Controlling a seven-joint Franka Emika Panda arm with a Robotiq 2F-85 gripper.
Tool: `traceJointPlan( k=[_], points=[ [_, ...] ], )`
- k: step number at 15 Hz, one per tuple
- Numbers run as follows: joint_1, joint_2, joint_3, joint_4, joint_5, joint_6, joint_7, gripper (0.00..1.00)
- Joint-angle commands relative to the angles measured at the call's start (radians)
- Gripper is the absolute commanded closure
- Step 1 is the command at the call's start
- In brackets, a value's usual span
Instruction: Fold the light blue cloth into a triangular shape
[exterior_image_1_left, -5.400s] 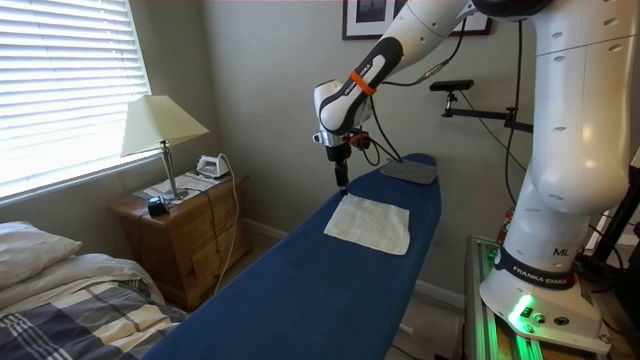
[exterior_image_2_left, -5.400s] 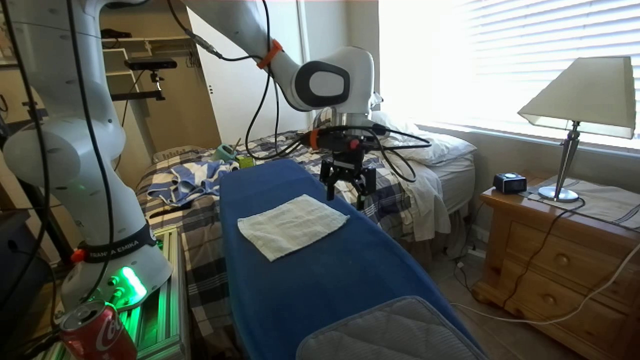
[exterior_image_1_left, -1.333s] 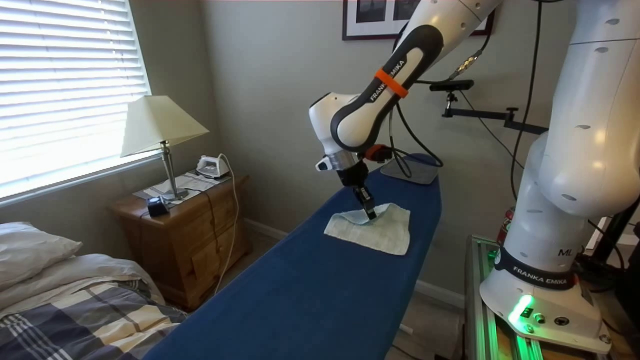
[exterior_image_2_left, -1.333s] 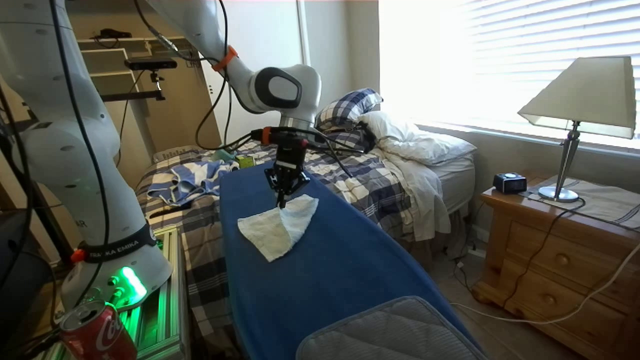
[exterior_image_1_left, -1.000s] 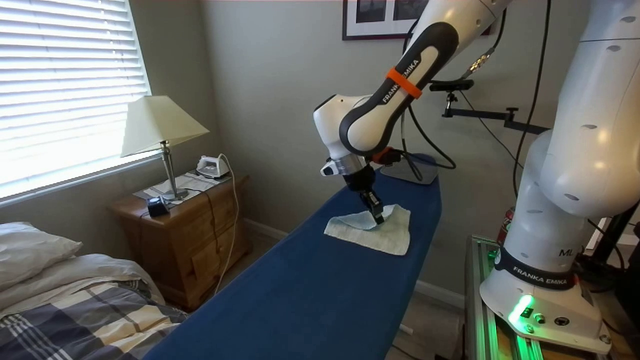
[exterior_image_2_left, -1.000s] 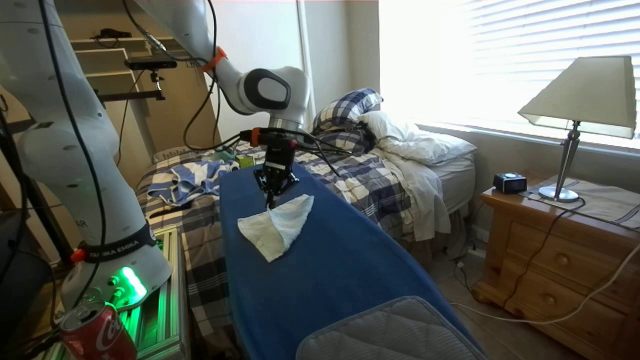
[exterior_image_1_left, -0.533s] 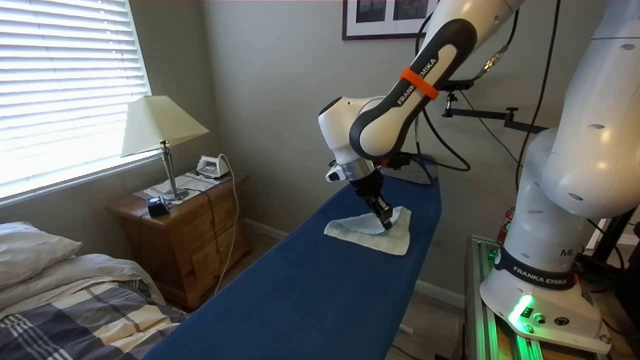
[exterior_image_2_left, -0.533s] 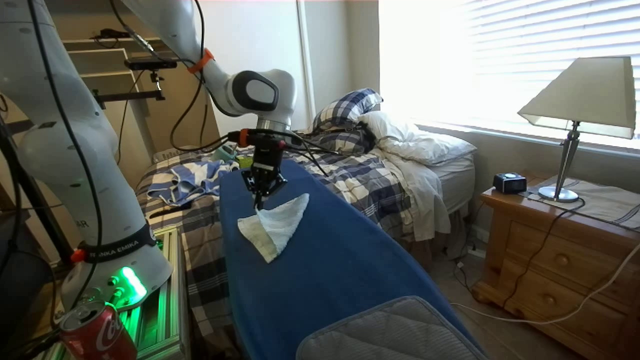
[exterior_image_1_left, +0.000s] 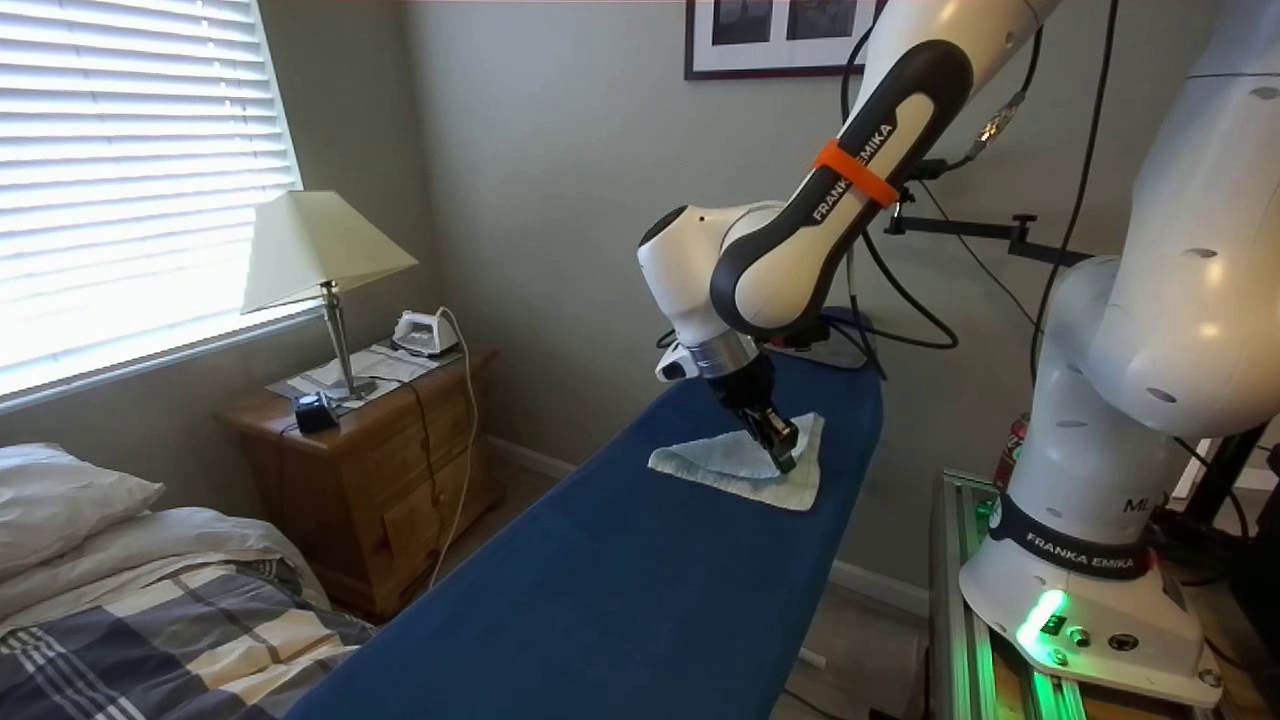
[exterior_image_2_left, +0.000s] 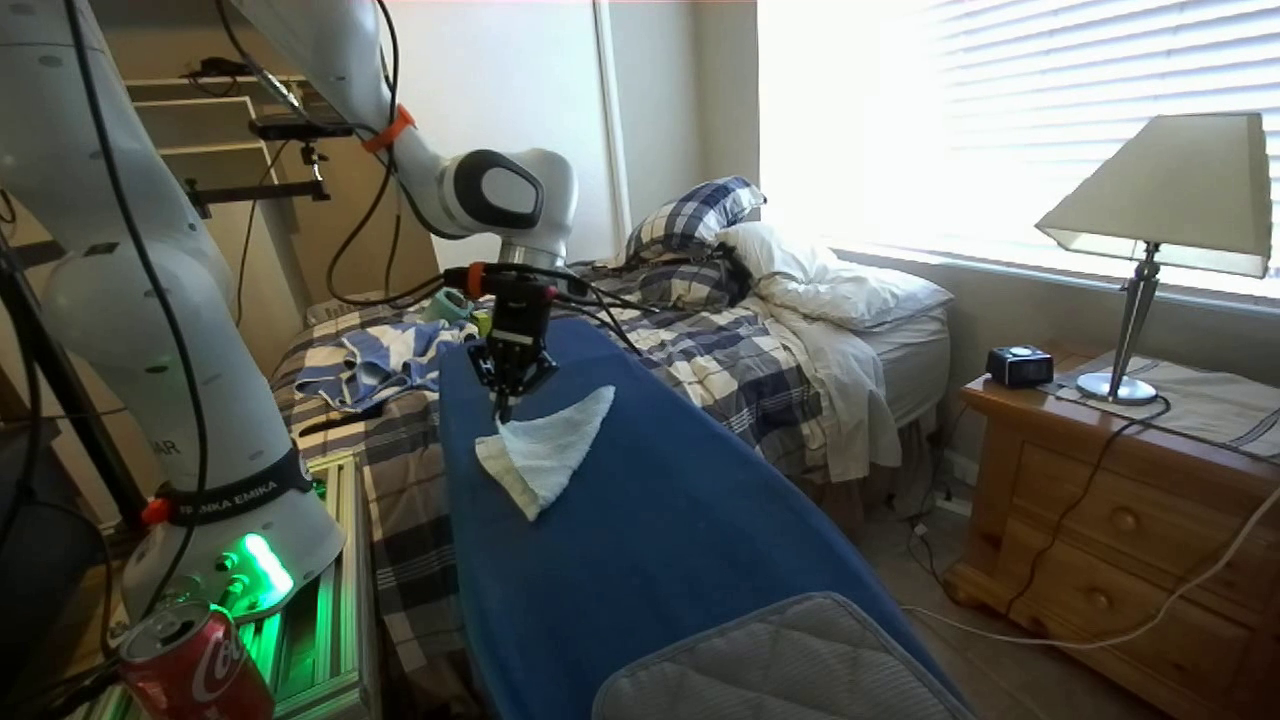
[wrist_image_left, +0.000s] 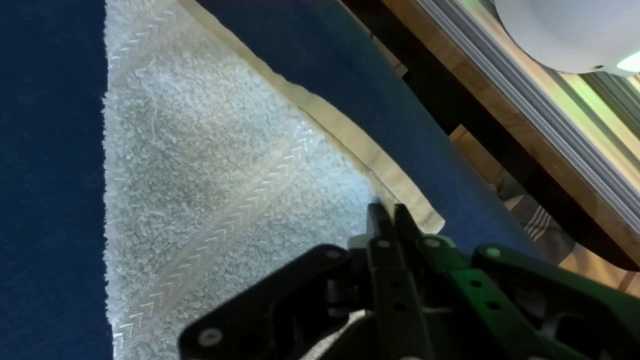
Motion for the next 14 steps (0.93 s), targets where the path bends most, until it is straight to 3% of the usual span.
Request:
traceJointPlan(
  k=[1,12,13,14],
  points=[
    [0.012,-0.029,0.003,-0.024,0.005,0.002,-0.013,0.95],
    [0.026,-0.032,0.01,-0.034,0.032,-0.027,-0.074,0.94],
    [0.025,-0.03,0.009,-0.034,0.033,-0.027,-0.071,0.69],
    [0.023,-0.033,0.007,-0.034,0.036,-0.027,-0.068,0.68]
  ],
)
